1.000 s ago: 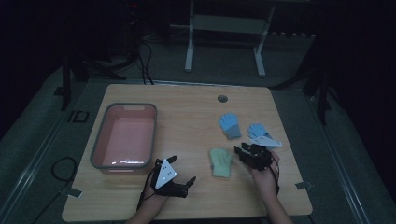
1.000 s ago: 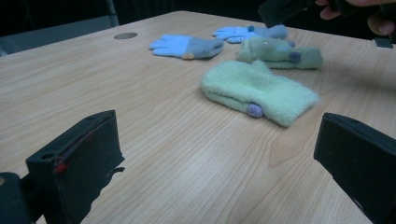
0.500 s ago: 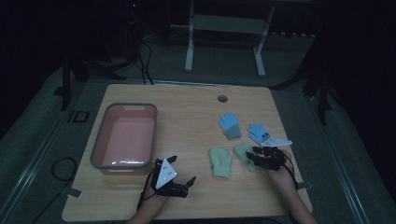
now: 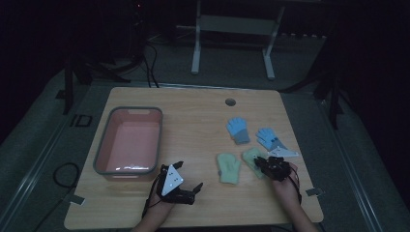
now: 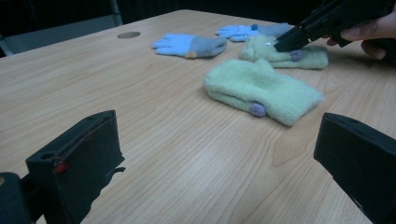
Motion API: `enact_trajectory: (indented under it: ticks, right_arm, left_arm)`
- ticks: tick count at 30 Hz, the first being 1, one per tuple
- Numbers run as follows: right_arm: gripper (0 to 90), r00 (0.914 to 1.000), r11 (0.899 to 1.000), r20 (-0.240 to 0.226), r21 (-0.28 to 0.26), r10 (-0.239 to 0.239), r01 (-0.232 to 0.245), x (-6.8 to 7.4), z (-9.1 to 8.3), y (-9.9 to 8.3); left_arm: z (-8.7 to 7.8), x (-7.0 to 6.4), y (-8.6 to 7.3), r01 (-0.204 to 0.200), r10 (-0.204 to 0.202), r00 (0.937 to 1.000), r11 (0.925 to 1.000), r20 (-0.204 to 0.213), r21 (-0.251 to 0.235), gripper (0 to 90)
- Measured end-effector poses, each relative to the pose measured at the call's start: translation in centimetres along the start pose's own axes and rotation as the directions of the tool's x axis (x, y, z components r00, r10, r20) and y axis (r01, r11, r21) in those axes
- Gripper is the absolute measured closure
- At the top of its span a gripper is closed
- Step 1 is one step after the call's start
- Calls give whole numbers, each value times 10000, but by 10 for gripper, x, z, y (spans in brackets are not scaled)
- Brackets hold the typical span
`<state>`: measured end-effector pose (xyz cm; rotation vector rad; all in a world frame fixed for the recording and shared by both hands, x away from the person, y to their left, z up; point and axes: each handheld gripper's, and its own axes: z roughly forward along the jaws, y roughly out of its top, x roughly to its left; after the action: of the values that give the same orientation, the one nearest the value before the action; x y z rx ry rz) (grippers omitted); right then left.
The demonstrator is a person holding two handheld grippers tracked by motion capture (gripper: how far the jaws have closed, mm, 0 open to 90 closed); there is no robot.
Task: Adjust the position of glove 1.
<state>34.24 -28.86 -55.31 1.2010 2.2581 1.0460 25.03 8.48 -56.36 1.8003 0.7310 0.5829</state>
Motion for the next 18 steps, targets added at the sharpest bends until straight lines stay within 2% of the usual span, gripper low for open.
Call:
enact_trajectory:
  ticks: [1, 2, 5, 9, 15, 17, 18]
  right_arm:
    - [832, 9990, 9999, 448, 124, -3, -2, 8, -1, 2]
    - [839, 9979, 9999, 654, 148, 12, -22, 11, -2, 3]
    - [847, 9937, 9993, 1054, -91, 380, -373, 18, -10, 9]
    - [848, 9813, 9959, 1742, -535, 817, -734, 28, -28, 19]
    - [850, 9522, 9860, 2639, -1037, 1537, -1304, 47, -48, 24]
    - [851, 9459, 9792, 2635, -1211, 1895, -1625, 51, -51, 24]
    - [851, 9397, 9712, 2552, -1291, 2278, -2003, 54, -51, 22]
  left_arm:
    - [0, 0, 0, 18, -18, 10000, 10000, 6, -4, 9]
    - [0, 0, 0, 26, -26, 10000, 10000, 9, -4, 9]
    - [0, 0, 0, 13, -13, 10000, 10000, 1, -26, 9]
    - [0, 0, 0, -6, 6, 10000, 10000, 8, -30, 10]
    - [0, 0, 0, -51, 51, 10000, 10000, 22, -32, 9]
    - [0, 0, 0, -38, 38, 10000, 10000, 25, -38, 9]
    - [0, 0, 0, -35, 35, 10000, 10000, 22, -38, 10]
